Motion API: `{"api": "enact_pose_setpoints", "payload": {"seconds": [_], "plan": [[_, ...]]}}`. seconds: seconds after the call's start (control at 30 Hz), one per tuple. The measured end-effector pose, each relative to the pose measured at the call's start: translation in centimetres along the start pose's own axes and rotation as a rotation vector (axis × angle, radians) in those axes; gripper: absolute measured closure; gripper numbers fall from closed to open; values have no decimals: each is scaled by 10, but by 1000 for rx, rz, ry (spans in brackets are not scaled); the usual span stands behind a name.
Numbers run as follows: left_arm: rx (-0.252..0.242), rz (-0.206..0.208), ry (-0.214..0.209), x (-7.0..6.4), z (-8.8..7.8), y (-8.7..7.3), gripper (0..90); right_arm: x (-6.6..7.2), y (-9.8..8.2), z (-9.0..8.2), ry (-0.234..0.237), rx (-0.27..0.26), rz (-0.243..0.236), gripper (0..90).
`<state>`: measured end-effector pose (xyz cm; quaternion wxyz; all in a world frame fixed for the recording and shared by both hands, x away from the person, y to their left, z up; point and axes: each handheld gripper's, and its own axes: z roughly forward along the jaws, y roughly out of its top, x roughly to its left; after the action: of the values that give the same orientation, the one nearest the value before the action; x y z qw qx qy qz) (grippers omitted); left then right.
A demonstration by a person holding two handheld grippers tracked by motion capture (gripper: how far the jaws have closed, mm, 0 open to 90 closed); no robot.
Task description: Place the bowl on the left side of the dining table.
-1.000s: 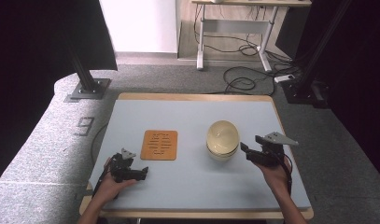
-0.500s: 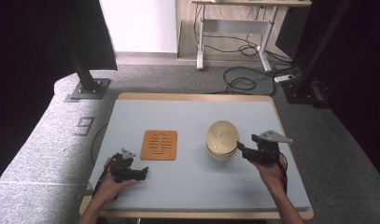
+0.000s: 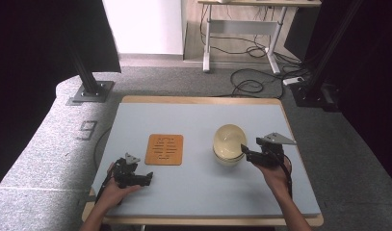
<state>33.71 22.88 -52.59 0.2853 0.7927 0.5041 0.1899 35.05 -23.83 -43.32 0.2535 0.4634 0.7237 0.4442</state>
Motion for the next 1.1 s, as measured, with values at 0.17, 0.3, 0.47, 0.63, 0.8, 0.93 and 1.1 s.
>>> {"api": "enact_pose_setpoints", "payload": {"seconds": [0.17,0.3,0.47,0.63,0.8,0.93,1.1], "plan": [[0,0,0,0,0,0,8,1,1,4,-6,0,-3,299],[0,0,0,0,0,0,8,1,1,6,-7,2,0,299],[0,0,0,0,0,0,8,2,2,10,-8,10,0,299],[0,0,0,0,0,0,8,4,4,16,-9,17,0,299],[1,1,0,0,0,0,8,5,6,19,-8,25,-4,299],[1,1,0,0,0,0,8,6,8,21,-9,28,-8,299],[0,0,0,0,0,0,8,9,12,27,-15,40,-19,299]]}}
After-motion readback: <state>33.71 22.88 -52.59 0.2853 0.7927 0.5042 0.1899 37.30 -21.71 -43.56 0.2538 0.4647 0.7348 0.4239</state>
